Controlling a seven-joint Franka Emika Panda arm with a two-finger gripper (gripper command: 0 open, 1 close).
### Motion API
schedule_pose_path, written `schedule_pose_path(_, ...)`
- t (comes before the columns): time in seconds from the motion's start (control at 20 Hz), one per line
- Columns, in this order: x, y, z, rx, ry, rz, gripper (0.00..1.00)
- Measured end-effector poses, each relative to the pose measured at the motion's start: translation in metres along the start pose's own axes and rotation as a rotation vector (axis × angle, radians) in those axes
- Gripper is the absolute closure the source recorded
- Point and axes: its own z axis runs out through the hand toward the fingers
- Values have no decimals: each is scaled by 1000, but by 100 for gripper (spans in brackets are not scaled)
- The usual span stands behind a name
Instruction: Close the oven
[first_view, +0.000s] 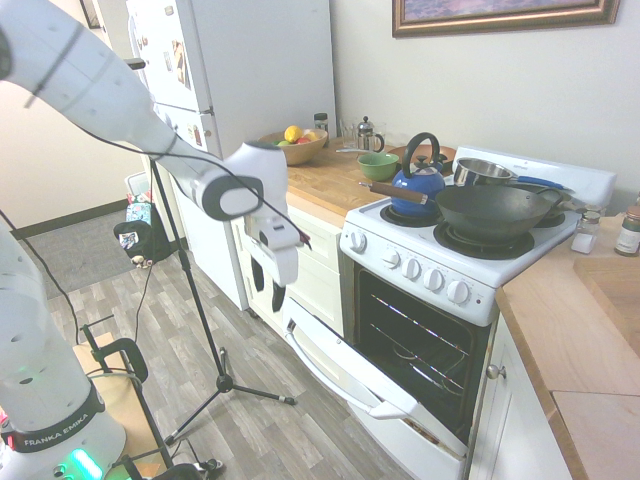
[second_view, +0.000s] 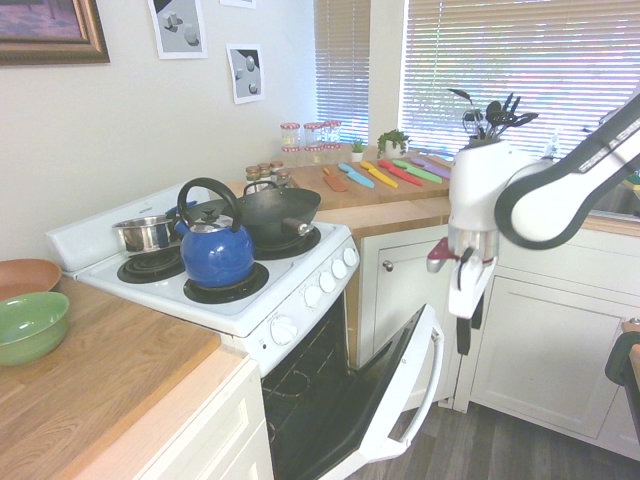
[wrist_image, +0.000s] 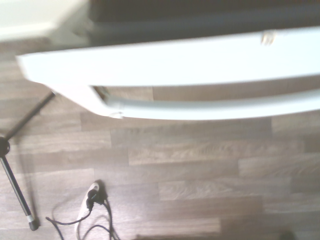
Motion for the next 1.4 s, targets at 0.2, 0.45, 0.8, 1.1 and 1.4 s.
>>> schedule_pose_path(0.2,29,-14,59,6,6,-36,0)
schedule_pose_path(0.45,67,-26,99,22,22,-34,0)
schedule_pose_path(0.8,87,-34,123,9,22,-53,0)
schedule_pose_path(1.1,98,-42,142,4,35,-72,0)
schedule_pose_path(1.4,98,-73,131,48,92,-122,0)
